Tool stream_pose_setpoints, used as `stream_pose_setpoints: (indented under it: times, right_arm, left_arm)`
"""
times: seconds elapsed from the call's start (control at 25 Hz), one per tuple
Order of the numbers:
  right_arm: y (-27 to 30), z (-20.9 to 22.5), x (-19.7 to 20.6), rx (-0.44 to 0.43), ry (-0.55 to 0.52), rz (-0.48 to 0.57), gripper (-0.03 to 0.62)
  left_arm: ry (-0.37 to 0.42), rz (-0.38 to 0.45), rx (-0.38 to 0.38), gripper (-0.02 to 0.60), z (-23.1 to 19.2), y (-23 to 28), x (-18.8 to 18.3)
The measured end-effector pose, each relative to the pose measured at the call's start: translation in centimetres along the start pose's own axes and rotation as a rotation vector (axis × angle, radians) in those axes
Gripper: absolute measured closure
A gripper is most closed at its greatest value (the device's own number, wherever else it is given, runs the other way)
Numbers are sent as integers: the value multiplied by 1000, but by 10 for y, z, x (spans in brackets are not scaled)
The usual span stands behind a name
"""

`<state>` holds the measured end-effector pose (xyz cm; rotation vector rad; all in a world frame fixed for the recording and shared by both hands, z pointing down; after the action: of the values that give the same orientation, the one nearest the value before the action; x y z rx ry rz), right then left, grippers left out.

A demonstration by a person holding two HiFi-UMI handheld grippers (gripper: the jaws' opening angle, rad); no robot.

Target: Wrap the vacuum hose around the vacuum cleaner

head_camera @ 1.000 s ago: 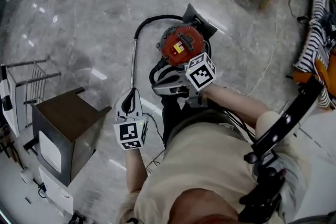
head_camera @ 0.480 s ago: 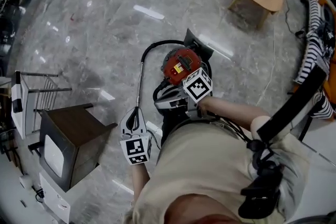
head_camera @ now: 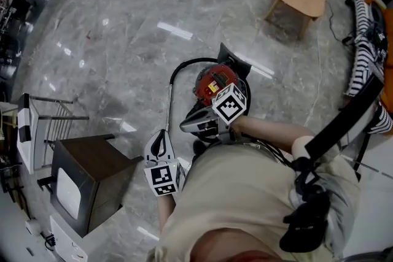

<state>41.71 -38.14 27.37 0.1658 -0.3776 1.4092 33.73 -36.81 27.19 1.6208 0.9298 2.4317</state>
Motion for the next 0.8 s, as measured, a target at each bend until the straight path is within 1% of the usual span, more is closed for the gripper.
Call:
stream_pose_setpoints:
  times: [0.2,0.32,0.4,0.56,0.8]
  right_arm:
    - [54,-8,9,45,-53,18,591]
    - [88,-9,14,78,-71,34,591]
    - [103,-7,19,111,-82,46,591]
    - [121,-3,30,159,-94,81,591]
    - [116,-5,24,197,-76,192,591]
  left_arm:
    - [-12,53,31,577,-39,-29,22]
    - [-33,79,70,576,-62,-46,43]
    - [-38,89,105,577,-70,-51,57]
    - [-19,88,163,576,-78,-54,79]
    - [38,105,254,577,-81,-44,74]
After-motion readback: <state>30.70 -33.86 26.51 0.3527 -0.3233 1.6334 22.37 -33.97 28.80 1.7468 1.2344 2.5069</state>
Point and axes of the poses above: the fingertips, and each gripper's own axes: y forward along the fingers, z to its right, x out of its underside, the point moved 2 cm from there along -y, backward along the fingers, and after that the axes turned 5 degrees about y, right-handed, at the moved point
